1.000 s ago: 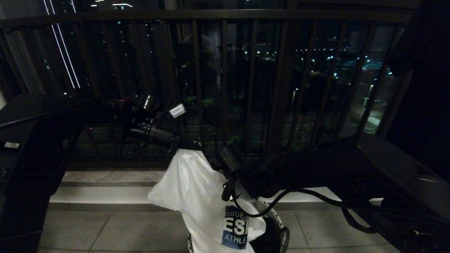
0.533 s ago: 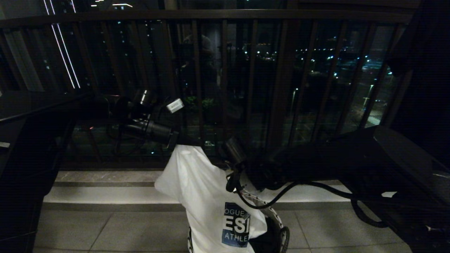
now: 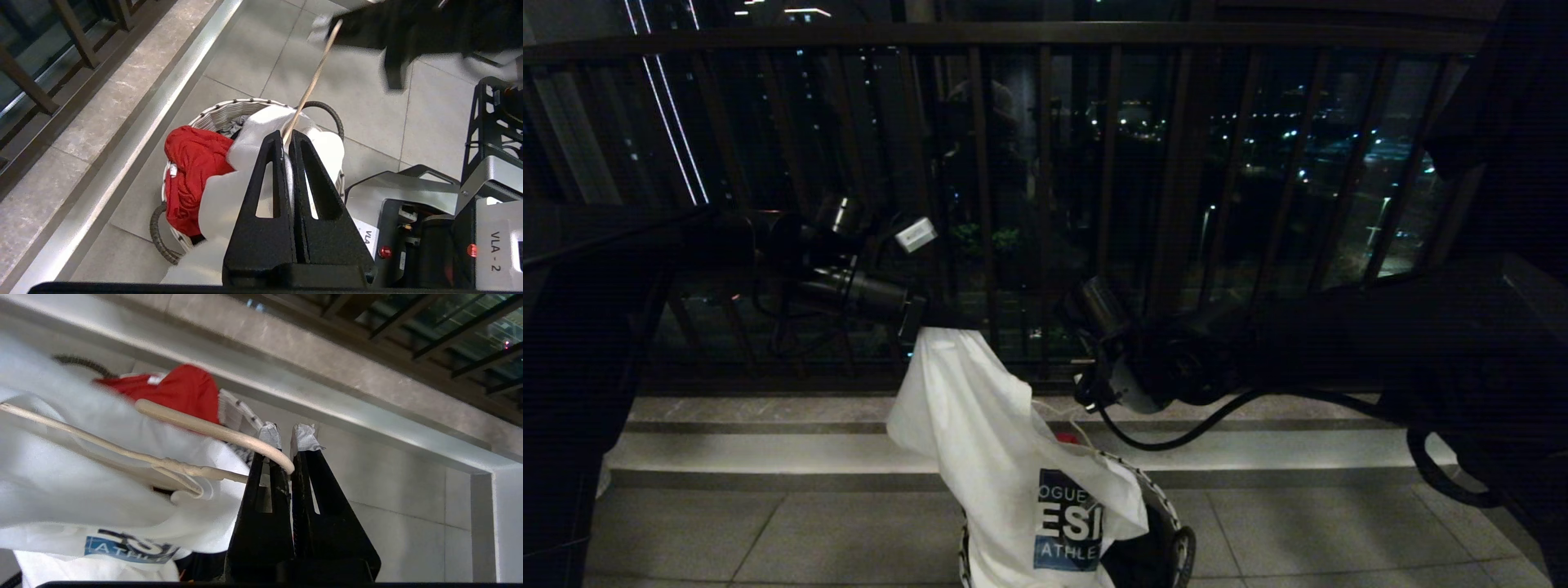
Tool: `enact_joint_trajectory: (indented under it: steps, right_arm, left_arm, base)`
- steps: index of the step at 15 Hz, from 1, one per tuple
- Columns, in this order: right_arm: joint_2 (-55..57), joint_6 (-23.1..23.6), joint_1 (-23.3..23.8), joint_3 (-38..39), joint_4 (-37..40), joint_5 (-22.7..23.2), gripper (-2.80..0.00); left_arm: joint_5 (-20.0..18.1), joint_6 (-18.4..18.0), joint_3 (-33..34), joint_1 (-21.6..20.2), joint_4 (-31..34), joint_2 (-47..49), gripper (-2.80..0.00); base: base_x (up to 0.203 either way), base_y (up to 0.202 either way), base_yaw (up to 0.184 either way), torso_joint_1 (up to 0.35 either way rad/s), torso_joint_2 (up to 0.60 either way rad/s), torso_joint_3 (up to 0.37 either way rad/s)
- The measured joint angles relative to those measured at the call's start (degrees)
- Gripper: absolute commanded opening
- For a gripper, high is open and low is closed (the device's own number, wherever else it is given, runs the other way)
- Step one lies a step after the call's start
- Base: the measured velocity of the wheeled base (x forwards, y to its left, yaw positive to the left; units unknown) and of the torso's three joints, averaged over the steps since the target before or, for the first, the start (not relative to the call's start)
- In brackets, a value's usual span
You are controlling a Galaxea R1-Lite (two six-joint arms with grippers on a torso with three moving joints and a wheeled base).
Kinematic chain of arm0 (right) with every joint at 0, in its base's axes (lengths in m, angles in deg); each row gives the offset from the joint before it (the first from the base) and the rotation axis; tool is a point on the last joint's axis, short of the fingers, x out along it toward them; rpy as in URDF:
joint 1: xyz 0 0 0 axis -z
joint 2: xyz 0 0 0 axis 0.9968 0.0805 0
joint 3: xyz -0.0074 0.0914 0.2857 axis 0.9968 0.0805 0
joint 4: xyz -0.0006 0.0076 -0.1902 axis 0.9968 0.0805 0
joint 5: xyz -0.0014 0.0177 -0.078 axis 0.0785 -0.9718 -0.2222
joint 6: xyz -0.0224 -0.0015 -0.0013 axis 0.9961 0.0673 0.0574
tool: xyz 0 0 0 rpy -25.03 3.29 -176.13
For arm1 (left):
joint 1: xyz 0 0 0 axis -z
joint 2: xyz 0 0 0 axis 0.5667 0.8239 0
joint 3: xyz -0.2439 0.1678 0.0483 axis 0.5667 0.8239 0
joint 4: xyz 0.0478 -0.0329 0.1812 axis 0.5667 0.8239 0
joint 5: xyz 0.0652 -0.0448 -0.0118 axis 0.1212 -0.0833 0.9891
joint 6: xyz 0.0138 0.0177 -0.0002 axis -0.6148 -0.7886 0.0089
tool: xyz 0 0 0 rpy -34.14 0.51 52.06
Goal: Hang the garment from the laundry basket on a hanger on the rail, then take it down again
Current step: Hang the clothes on the clothes rack
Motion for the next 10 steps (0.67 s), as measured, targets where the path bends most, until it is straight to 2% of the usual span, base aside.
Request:
enact_joint_trajectory:
  steps: [10]
  right_arm:
    - [-6.31, 0.46, 0.71, 2.06, -0.06, -0.11, -2.80]
  left_arm:
    - [0.02, 0.74, 0.04, 0.72, -0.08, 0.17, -2.80]
  base:
    - [0.000, 0.000, 0.000, 0.000, 0.00, 0.000]
